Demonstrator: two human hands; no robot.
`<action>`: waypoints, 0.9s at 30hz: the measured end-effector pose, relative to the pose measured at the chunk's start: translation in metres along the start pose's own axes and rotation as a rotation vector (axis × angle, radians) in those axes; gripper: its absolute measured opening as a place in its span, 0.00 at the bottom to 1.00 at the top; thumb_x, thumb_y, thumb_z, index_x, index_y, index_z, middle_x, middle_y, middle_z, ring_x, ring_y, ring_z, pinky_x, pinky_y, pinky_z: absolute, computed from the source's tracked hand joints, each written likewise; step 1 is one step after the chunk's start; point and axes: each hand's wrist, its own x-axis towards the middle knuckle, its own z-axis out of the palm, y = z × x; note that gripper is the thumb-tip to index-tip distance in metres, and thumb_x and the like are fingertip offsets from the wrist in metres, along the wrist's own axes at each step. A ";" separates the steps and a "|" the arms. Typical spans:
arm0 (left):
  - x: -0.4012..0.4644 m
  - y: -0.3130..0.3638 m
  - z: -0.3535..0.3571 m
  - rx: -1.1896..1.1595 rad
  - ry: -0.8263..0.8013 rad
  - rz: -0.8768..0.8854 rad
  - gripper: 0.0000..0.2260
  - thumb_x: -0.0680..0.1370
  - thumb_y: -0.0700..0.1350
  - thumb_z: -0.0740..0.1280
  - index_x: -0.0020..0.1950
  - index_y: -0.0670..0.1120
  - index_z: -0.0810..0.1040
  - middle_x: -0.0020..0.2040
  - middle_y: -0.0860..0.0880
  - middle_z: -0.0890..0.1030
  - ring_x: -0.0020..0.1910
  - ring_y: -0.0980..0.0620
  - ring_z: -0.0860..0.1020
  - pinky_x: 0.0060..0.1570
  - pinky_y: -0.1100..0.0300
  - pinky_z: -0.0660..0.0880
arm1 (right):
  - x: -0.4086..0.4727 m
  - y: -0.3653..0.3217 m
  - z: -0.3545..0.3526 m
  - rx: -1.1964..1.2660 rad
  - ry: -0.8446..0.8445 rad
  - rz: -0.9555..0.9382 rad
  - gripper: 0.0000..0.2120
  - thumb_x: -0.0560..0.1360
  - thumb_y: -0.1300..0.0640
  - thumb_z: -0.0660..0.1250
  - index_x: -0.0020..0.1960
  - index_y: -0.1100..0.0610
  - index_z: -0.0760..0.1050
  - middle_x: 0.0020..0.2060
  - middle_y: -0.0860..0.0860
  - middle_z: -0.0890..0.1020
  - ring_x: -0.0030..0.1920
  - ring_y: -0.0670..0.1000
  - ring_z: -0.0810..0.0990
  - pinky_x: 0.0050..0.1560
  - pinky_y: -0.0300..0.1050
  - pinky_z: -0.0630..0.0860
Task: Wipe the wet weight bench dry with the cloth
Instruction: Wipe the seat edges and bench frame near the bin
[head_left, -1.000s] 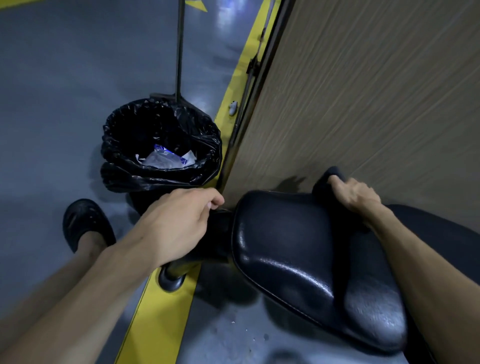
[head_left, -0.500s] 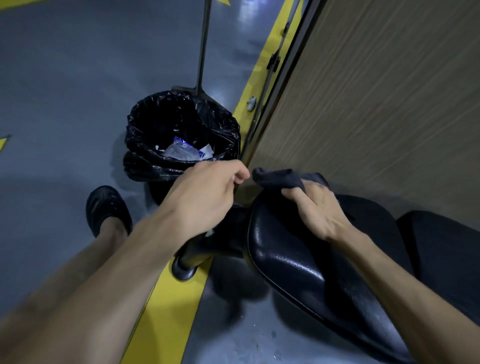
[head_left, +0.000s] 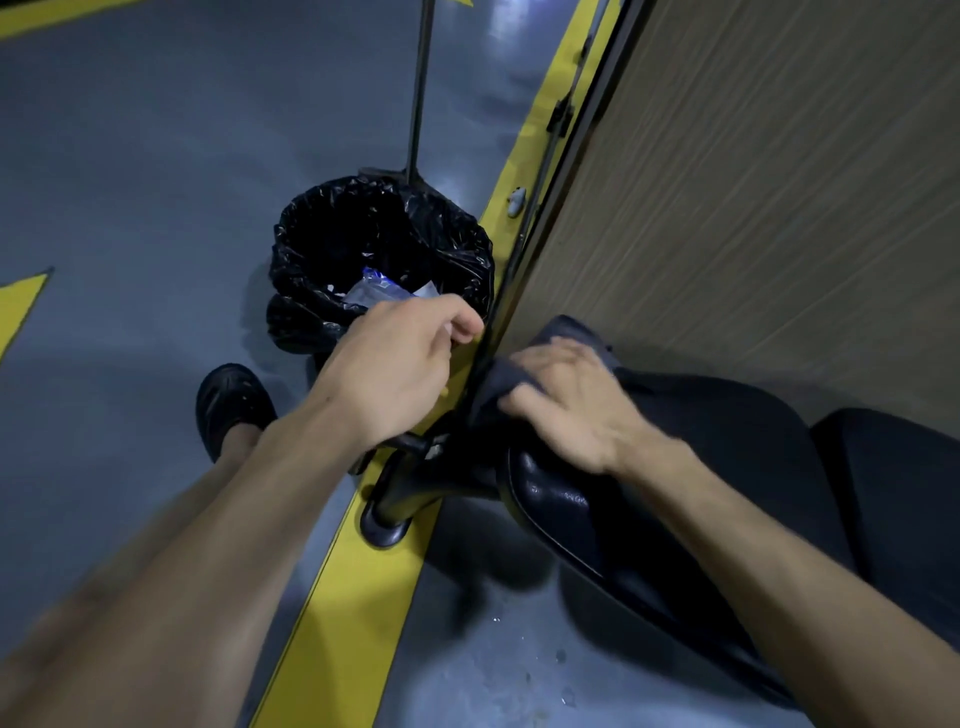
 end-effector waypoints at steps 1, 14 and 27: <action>0.000 0.000 -0.001 -0.007 0.006 0.006 0.16 0.83 0.40 0.55 0.59 0.54 0.81 0.54 0.57 0.83 0.50 0.54 0.82 0.54 0.49 0.79 | -0.012 -0.008 0.002 -0.012 -0.023 -0.102 0.28 0.70 0.38 0.52 0.49 0.55 0.83 0.54 0.52 0.84 0.63 0.50 0.77 0.71 0.45 0.59; -0.019 -0.015 -0.014 -0.015 0.055 -0.005 0.17 0.83 0.39 0.55 0.58 0.53 0.81 0.53 0.58 0.83 0.50 0.59 0.81 0.54 0.57 0.78 | -0.025 -0.034 0.014 -0.126 -0.058 -0.236 0.25 0.71 0.42 0.54 0.33 0.60 0.77 0.32 0.58 0.80 0.42 0.60 0.78 0.60 0.55 0.71; -0.058 -0.014 -0.002 -0.063 0.038 0.000 0.16 0.84 0.40 0.55 0.57 0.53 0.81 0.53 0.59 0.83 0.48 0.64 0.81 0.43 0.73 0.72 | -0.041 -0.047 0.024 -0.311 -0.013 -0.295 0.29 0.71 0.40 0.52 0.39 0.60 0.83 0.38 0.56 0.84 0.50 0.57 0.80 0.73 0.53 0.62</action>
